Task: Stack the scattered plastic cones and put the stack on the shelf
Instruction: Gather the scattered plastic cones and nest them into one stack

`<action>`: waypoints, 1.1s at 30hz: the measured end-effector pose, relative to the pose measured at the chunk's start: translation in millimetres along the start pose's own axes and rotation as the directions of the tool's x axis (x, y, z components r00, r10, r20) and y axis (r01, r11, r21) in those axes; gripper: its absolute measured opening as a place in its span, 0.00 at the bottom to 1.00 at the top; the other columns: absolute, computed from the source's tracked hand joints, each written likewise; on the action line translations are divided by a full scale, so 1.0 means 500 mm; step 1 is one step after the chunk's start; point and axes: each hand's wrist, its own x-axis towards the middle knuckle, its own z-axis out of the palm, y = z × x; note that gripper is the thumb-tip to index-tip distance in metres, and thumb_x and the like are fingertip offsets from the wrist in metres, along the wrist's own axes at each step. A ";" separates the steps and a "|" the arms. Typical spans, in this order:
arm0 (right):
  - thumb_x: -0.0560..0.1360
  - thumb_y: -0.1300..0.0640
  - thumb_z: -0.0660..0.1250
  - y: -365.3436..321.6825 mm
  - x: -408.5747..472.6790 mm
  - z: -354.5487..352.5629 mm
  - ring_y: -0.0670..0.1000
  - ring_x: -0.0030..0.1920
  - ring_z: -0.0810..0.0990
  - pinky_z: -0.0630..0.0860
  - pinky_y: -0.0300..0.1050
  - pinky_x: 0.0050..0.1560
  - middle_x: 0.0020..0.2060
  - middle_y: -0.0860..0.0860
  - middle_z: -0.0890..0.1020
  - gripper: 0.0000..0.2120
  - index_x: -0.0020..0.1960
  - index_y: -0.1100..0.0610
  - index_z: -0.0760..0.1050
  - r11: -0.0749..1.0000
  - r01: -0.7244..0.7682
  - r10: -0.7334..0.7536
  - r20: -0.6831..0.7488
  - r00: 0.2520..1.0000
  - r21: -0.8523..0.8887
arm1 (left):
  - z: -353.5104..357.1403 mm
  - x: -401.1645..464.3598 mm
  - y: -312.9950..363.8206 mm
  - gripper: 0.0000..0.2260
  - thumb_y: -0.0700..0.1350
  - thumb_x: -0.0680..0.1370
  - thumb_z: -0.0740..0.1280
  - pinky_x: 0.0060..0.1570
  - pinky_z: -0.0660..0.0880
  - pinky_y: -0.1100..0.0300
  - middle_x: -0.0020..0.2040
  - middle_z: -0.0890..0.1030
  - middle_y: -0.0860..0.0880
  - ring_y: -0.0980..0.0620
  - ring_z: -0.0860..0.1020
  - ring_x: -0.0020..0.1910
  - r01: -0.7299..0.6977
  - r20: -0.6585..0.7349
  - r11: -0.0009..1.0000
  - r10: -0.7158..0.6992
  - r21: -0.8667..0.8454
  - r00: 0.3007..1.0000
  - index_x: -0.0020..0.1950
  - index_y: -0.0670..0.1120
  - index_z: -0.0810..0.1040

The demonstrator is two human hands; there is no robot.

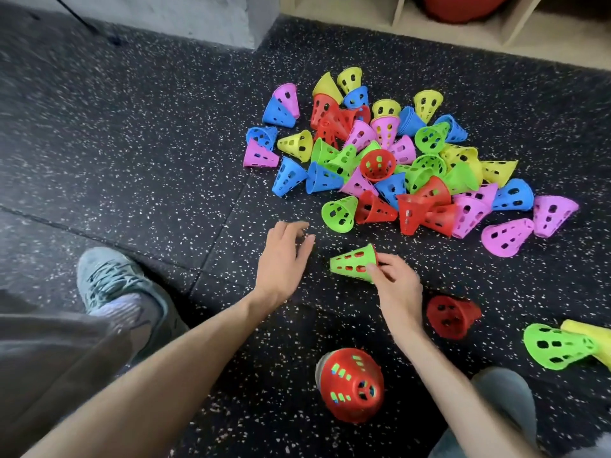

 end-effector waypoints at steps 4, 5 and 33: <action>0.78 0.58 0.71 0.024 0.007 -0.004 0.34 0.45 0.82 0.79 0.48 0.55 0.44 0.38 0.84 0.08 0.54 0.46 0.80 1.000 -0.009 0.009 -0.033 0.999 0.011 | -0.018 0.117 -0.013 0.23 0.51 0.83 0.66 0.66 0.72 0.47 0.69 0.71 0.42 0.42 0.69 0.66 0.005 -0.015 0.998 -0.004 0.067 1.000 0.76 0.47 0.68; 0.78 0.58 0.71 0.027 0.008 -0.003 0.35 0.47 0.82 0.79 0.48 0.55 0.45 0.39 0.84 0.08 0.54 0.46 0.80 1.000 -0.011 0.011 -0.025 1.000 0.005 | -0.022 0.141 -0.018 0.24 0.51 0.82 0.67 0.66 0.72 0.46 0.70 0.70 0.41 0.40 0.70 0.66 0.002 -0.021 0.996 0.000 0.086 1.000 0.77 0.48 0.67; 0.77 0.55 0.72 0.035 0.040 0.019 0.36 0.46 0.83 0.79 0.43 0.53 0.44 0.40 0.86 0.04 0.51 0.49 0.83 1.000 -0.028 0.029 0.125 0.992 -0.008 | -0.065 0.285 -0.019 0.37 0.30 0.77 0.66 0.50 0.81 0.45 0.57 0.71 0.42 0.41 0.79 0.46 0.030 0.240 0.977 -0.081 0.210 0.967 0.79 0.58 0.60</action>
